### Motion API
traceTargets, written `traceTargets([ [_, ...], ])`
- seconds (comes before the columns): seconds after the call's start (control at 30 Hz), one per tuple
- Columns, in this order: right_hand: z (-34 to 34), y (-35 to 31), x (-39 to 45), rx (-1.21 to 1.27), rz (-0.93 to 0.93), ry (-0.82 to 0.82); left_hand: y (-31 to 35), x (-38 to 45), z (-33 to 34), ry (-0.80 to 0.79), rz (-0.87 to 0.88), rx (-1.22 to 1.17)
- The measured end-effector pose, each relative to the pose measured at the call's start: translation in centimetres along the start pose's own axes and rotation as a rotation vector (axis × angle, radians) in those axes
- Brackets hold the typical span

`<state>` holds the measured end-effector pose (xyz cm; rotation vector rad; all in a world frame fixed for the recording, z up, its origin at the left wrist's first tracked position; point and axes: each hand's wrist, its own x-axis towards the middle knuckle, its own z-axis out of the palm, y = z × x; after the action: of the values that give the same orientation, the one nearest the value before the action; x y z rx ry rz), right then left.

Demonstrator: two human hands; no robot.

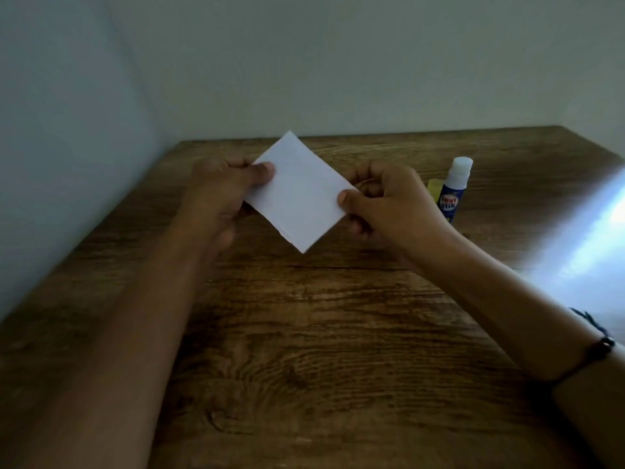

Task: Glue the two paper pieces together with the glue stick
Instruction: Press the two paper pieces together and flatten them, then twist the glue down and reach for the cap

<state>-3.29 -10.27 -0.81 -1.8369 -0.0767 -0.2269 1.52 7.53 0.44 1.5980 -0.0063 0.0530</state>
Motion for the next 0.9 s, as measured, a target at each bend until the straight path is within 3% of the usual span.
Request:
traceTargets([
  [0.07,-0.1,-0.1,0.0,0.084,0.039,0.021,-0.1,0.1,-0.1,0.078,-0.005,-0.039],
  [0.17,-0.5,-0.2,0.0,0.098,0.07,0.062,0.0,-0.5,0.5,0.066,0.034,-0.004],
  [0.27,-0.2,0.0,-0.2,0.033,0.118,-0.031,-0.1,-1.4,1.5,0.098,0.102,0.0],
  [0.37,0.1,0.0,-0.3,-0.042,0.147,-0.097,-0.5,-2.3,2.2,0.167,0.033,-0.043],
  [0.5,0.1,-0.4,-0.5,0.05,0.2,-0.159,-0.8,-3.7,2.7,0.198,0.031,-0.001],
  [0.57,-0.1,-0.5,-0.7,-0.019,0.128,-0.086,-1.1,-4.7,2.9,0.159,0.096,0.118],
  [0.63,-0.5,-0.6,-1.2,-0.216,0.035,-0.032,-1.6,-5.6,2.8,0.153,0.217,0.413],
  [0.73,-0.9,-0.7,-1.9,-0.517,-0.015,-0.126,-2.0,-7.0,2.6,0.118,0.386,0.792],
  [0.9,-0.9,-0.9,-3.0,-0.718,0.008,-0.233,-3.0,-8.5,2.5,0.114,0.486,1.077],
])
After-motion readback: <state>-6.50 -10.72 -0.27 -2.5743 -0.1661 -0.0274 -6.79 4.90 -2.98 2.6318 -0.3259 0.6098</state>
